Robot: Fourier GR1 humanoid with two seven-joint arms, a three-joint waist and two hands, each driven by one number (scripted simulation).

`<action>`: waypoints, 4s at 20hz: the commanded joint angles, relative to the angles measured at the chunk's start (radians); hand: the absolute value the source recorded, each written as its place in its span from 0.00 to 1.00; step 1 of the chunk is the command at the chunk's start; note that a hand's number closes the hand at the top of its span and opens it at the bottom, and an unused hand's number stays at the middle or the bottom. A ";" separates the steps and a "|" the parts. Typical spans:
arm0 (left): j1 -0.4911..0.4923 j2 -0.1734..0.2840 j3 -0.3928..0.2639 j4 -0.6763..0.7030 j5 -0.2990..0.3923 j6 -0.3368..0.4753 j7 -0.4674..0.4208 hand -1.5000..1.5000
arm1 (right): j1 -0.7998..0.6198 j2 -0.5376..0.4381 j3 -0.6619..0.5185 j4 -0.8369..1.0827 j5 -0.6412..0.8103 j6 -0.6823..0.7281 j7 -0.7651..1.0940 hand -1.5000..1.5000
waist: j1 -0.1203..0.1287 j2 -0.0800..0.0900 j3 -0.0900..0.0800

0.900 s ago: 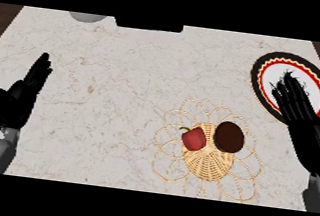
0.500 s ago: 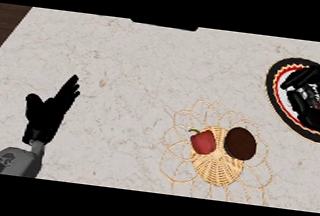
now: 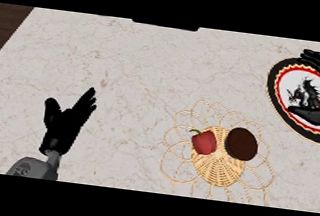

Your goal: Pick the cupcake from the placemat and place it in the plate

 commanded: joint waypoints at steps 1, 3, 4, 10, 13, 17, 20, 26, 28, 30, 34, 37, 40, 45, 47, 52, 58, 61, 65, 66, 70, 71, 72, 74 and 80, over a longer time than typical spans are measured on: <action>0.010 -0.009 0.004 -0.031 0.003 0.002 0.027 0.50 | -0.112 -0.065 0.005 0.213 0.104 0.083 -0.157 0.00 | -0.004 -0.002 0.000; -0.008 -0.020 0.014 -0.047 0.001 0.034 0.065 0.50 | -0.095 -0.048 0.074 0.196 0.180 0.070 -0.173 0.00 | -0.015 -0.006 -0.001; 0.039 0.009 0.002 -0.051 -0.004 -0.001 0.033 0.50 | -0.117 -0.111 0.099 0.158 0.201 0.106 -0.136 0.00 | -0.008 -0.006 -0.001; 0.102 0.012 0.001 -0.090 0.002 -0.009 0.019 0.50 | -0.095 -0.231 0.270 0.024 0.379 0.145 -0.125 0.00 | -0.025 -0.016 -0.003; 0.111 -0.015 -0.016 -0.115 -0.025 0.035 0.049 0.50 | -0.108 -0.200 0.321 -0.034 0.439 0.104 -0.059 0.00 | -0.033 -0.017 -0.003; 0.088 0.023 0.061 -0.072 0.021 -0.031 0.050 0.50 | -0.056 -0.189 0.332 -0.143 0.488 0.082 0.026 0.00 | -0.043 -0.016 -0.003; 0.094 -0.014 0.010 -0.148 -0.031 0.021 0.095 0.50 | -0.029 -0.082 0.374 -0.158 0.563 0.013 0.079 0.00 | -0.039 -0.015 -0.003; 0.082 -0.055 0.045 -0.037 -0.045 -0.017 0.012 0.50 | 0.092 -0.064 0.332 -0.376 0.621 0.014 0.224 0.00 | -0.047 -0.015 -0.003; 0.095 -0.023 0.059 -0.097 -0.040 -0.020 0.064 0.50 | 0.089 -0.035 0.377 -0.312 0.687 0.006 0.209 0.00 | -0.040 -0.014 -0.003; 0.085 -0.018 0.067 -0.125 -0.039 -0.039 0.094 0.50 | 0.089 -0.039 0.348 -0.267 0.700 0.049 0.165 0.00 | -0.038 -0.013 -0.003; 0.135 -0.047 0.053 -0.164 -0.068 -0.024 0.083 0.50 | 0.121 0.042 0.359 -0.405 0.720 0.106 0.313 0.00 | -0.041 -0.015 -0.003; 0.087 -0.054 0.101 -0.097 -0.067 -0.052 0.083 0.50 | 0.130 0.040 0.302 -0.385 0.756 0.138 0.243 0.00 | -0.041 -0.014 -0.003; 0.075 -0.077 0.101 -0.067 -0.067 -0.073 0.055 0.50 | 0.172 0.090 0.334 -0.395 0.834 0.062 0.253 0.00 | -0.042 -0.013 -0.003; 0.131 -0.066 0.110 -0.143 -0.091 -0.057 0.080 0.50 | 0.254 0.090 0.336 -0.407 0.943 -0.037 0.227 0.00 | -0.043 -0.014 -0.003; 0.106 -0.049 0.146 -0.121 -0.075 -0.090 0.085 0.50 | 0.197 0.129 0.307 -0.415 0.946 0.018 0.305 0.00 | -0.042 -0.014 -0.003; 0.111 -0.123 0.097 -0.163 -0.137 -0.034 0.136 0.50 | 0.195 0.173 0.309 -0.280 1.050 -0.050 0.200 0.00 | -0.040 -0.014 -0.002; 0.065 -0.092 0.154 -0.103 -0.141 -0.089 0.110 0.50 | 0.143 0.221 0.308 -0.131 1.133 -0.085 0.147 0.00 | -0.039 -0.013 -0.002; 0.171 -0.083 0.127 -0.232 -0.123 -0.104 0.134 0.50 | 0.184 0.189 0.374 -0.176 1.197 -0.096 0.141 1.00 | -0.033 -0.014 -0.002; 0.058 -0.088 0.172 -0.120 -0.130 -0.110 0.140 0.50 | 0.150 0.248 0.363 -0.088 1.240 -0.186 0.076 1.00 | -0.038 -0.012 -0.002; 0.115 -0.124 0.145 -0.113 -0.153 -0.098 0.079 0.50 | 0.181 0.217 0.344 -0.145 1.249 -0.196 0.062 1.00 | -0.040 -0.013 -0.003; 0.086 -0.104 0.176 -0.109 -0.145 -0.131 0.102 0.50 | 0.123 0.282 0.317 -0.072 1.287 -0.230 0.064 1.00 | -0.039 -0.013 -0.003; 0.098 -0.175 0.115 -0.074 -0.213 -0.055 0.051 0.50 | 0.078 0.215 0.280 -0.039 1.264 -0.206 0.003 1.00 | -0.039 -0.013 -0.002; 0.086 -0.117 0.172 -0.076 -0.158 -0.133 0.071 0.50 | 0.127 0.237 0.286 -0.051 1.288 -0.257 -0.008 1.00 | -0.040 -0.013 -0.003; 0.096 -0.141 0.137 -0.102 -0.166 -0.103 0.074 0.50 | 0.023 0.339 0.101 0.011 1.222 -0.236 0.432 1.00 | -0.024 -0.003 -0.003; 0.099 -0.128 0.151 -0.112 -0.163 -0.101 0.073 0.50 | -0.034 0.360 -0.138 0.030 1.192 -0.419 0.846 1.00 | -0.040 0.005 -0.004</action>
